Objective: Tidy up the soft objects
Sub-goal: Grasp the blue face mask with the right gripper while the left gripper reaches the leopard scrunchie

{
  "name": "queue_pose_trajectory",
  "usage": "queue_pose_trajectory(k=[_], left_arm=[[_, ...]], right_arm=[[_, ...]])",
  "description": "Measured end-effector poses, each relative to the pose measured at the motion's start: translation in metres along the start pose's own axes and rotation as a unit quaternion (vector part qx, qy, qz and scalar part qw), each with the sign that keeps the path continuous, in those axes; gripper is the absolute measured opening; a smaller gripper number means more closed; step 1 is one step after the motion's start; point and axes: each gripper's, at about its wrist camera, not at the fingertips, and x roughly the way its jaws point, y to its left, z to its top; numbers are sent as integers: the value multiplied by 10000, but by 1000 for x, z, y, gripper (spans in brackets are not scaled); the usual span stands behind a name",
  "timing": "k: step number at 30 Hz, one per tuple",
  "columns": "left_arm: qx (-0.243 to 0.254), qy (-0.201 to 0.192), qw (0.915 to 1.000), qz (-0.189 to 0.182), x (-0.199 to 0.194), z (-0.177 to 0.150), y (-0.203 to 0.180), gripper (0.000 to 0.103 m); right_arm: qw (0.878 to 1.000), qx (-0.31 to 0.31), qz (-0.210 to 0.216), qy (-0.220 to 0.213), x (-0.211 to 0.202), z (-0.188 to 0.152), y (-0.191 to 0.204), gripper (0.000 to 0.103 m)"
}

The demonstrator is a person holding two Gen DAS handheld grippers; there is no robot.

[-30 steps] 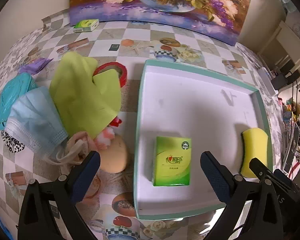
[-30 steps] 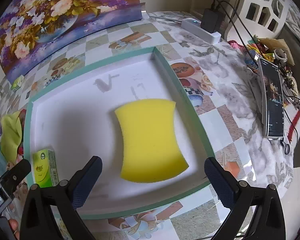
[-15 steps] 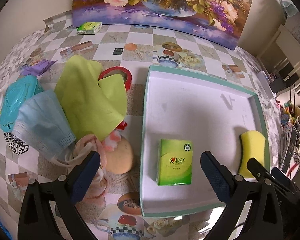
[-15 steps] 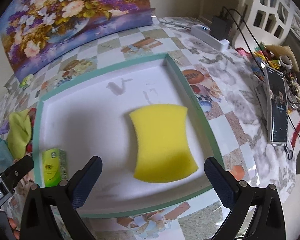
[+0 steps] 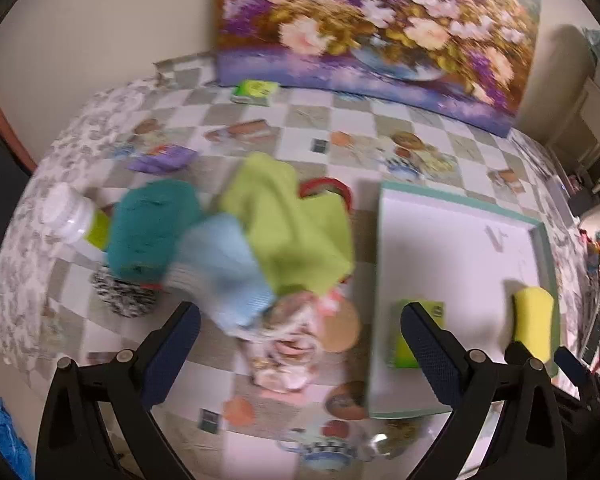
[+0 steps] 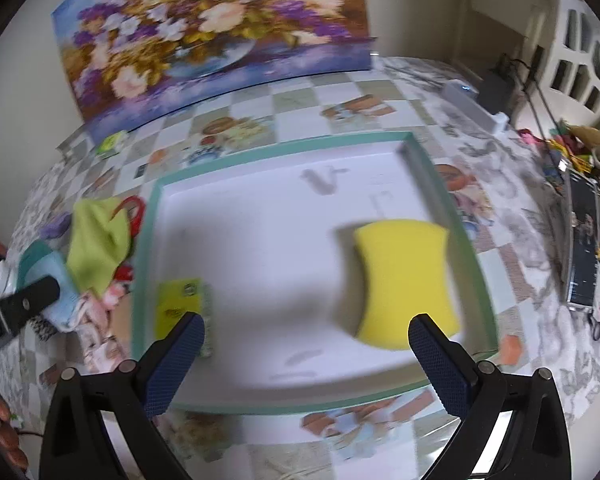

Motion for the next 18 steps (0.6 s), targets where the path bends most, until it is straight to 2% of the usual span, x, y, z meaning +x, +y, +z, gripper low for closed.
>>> queue_pose_trajectory(k=[5, 10, 18], left_arm=[[-98, -29, 9997, 223, -7, 2, 35, 100], [-471, -130, 9972, 563, -17, 2, 84, 100], [-1017, -99, 9934, 530, -17, 1, 129, 100]], right_arm=[[9995, -226, 230, -9, -5, -6, 28, 103], [9977, -511, 454, 35, -6, -11, 63, 103], [9930, -861, 804, 128, -2, -21, 113, 103]])
